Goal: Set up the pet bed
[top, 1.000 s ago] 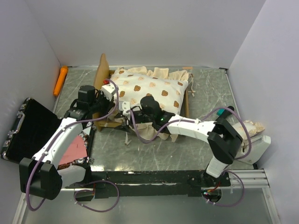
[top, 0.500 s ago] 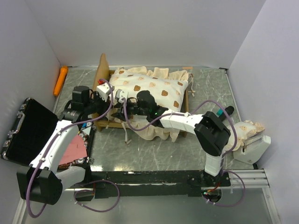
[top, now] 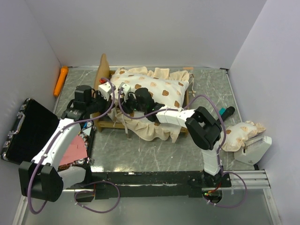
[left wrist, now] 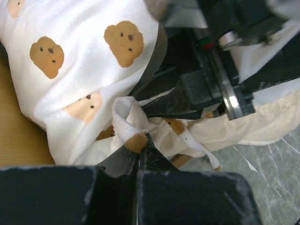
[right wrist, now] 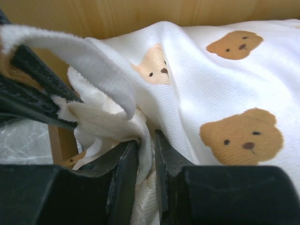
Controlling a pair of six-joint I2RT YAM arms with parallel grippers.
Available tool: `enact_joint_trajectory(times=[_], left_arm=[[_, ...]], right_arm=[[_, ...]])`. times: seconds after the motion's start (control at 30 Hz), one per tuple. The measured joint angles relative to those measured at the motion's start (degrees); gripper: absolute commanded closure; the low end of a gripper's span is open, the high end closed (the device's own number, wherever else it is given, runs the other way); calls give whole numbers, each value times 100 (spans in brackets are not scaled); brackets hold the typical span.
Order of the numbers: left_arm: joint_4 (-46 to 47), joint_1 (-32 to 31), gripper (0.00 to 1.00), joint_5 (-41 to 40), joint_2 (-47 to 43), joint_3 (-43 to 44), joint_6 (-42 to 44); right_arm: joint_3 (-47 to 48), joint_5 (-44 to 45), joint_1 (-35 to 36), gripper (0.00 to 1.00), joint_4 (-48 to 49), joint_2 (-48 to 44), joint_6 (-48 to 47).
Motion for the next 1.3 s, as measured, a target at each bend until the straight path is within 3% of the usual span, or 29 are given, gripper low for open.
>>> enact_joint_trajectory(times=[0.27,0.43,0.5,0.73,1.0,1.2,1.3], left_arm=[[380,0,99,-127,407,-31,-26],[452,2,99,-181,442,-31,-26],[479,11,99,-184,442,-31,-26],[299,212,99,-15,400,-39,-33],[-66,376,99,398,20,-39,-72],[-210,376,99,702,-9,-39,-149],[-219,376,99,785,-9,-42,-153]], right_arm=[[-85,-61,-55,52,-208,-103,-109],[-461,-538,-59,44,-542,-684,-393],[-573,-750,-59,45,-577,-938,-420],[-426,-1414,70,62,-754,-1150,-348],[111,-1515,212,66,-1043,-610,2],[422,-1349,175,61,-1187,-111,256],[439,-1298,151,67,-1226,-31,291]])
